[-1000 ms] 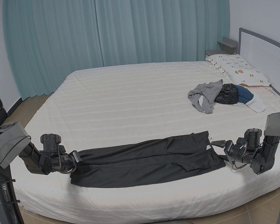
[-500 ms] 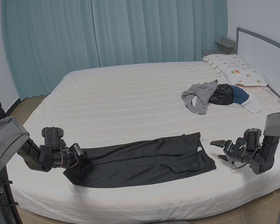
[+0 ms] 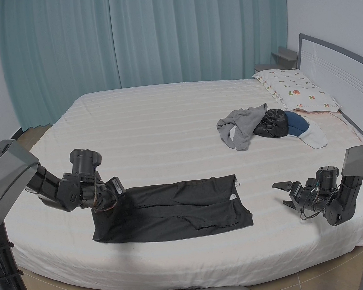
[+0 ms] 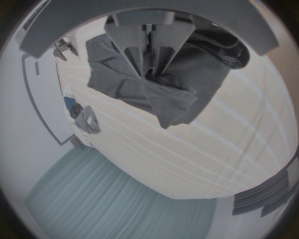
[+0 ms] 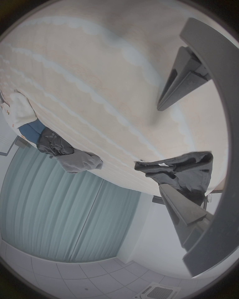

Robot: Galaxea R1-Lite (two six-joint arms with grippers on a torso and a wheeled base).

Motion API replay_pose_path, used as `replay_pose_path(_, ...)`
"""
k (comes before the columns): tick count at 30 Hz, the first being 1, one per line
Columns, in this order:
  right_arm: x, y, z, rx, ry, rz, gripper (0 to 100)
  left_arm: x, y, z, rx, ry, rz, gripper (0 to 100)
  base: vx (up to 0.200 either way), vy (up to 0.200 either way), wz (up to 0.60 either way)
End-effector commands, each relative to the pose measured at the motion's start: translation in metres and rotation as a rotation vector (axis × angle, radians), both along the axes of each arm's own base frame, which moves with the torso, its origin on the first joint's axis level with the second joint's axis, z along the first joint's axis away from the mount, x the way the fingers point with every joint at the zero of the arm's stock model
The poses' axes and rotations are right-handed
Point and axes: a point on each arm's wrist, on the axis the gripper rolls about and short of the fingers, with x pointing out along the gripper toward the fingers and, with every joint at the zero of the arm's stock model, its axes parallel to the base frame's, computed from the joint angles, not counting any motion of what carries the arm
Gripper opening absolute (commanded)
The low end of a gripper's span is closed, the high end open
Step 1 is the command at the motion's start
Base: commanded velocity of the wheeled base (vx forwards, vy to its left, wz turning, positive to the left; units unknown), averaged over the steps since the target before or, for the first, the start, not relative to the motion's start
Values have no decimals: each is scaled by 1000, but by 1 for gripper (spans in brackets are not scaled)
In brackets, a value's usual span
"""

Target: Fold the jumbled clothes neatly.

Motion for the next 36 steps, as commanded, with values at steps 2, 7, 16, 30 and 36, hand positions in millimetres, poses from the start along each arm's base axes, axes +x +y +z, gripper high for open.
replay_pose_path(2, 1, 0, -1, 0, 1, 2, 100, 1, -45, 32, -19, -29, -77, 0, 0, -200, 0)
replay_pose_path(7, 1, 1, -1, 0, 0, 3, 100, 7, -75, 38, -9, -10, -110, 0, 0, -200, 0)
replay_pose_path(16, 1, 2, -1, 0, 1, 5, 100, 17, -127, 28, 11, 50, -157, 0, 0, -200, 0)
replay_pose_path(30, 0, 2, -1, -2, 2, 7, 100, 26, -155, 11, 43, 44, -114, 100, 0, -14, 0)
replay_pose_path(36, 0, 3, -2, -2, 5, 7, 100, 27, -161, 22, -17, 28, -75, 100, 0, 0, 0)
